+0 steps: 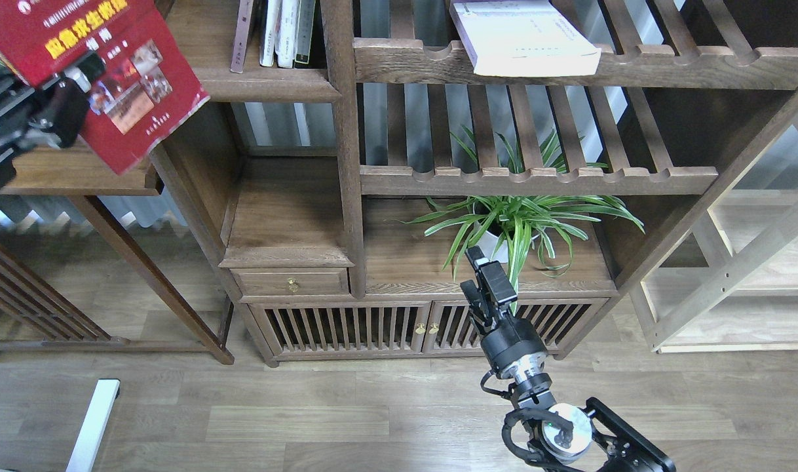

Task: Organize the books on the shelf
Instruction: 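Lift the red book with the left gripper up toward the top shelf, then push the red book onto the top shelf beside the white books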

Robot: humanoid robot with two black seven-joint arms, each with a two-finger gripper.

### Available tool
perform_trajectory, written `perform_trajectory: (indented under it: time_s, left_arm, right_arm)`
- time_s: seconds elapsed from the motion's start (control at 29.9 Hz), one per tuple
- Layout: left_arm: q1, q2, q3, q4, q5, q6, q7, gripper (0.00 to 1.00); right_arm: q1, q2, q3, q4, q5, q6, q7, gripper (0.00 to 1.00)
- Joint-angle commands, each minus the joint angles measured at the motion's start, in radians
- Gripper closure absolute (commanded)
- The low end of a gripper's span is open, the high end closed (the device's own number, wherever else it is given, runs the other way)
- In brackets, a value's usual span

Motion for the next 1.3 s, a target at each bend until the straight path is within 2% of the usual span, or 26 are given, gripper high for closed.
perform_trajectory:
  time_s: [0.0, 0.13, 0.4, 0.7, 1.27]
  left_arm:
    - [-0.037, 0.015, 0.011, 0.003, -0.001, 0.01, 0.0, 0.99]
    - [-0.049, 0.01, 0.015, 0.003, -0.009, 0.128, 0.0, 0.98]
    - [-0.077, 0.0, 0.029, 0.001, -0.012, 0.28, 0.0, 0.96]
    - [-0.124, 0.009, 0.084, 0.009, -0.011, 0.369, 0.0, 0.97]
    - [-0.346, 0.029, 0.264, 0.145, -0.011, 0.493, 0.0, 0.96]
  right_arm:
    - [0.0, 0.0, -0.002, 0.0, 0.0, 0.0, 0.0, 0.01]
    - [0.001, 0.0, -0.003, 0.0, 0.0, 0.0, 0.0, 0.01]
    - [0.007, 0.0, -0.006, 0.002, 0.0, -0.002, 0.0, 0.01]
    - [0.018, 0.0, -0.011, 0.0, 0.0, -0.003, -0.002, 0.01]
    - [0.017, 0.0, 0.0, 0.003, 0.005, 0.014, 0.0, 0.01]
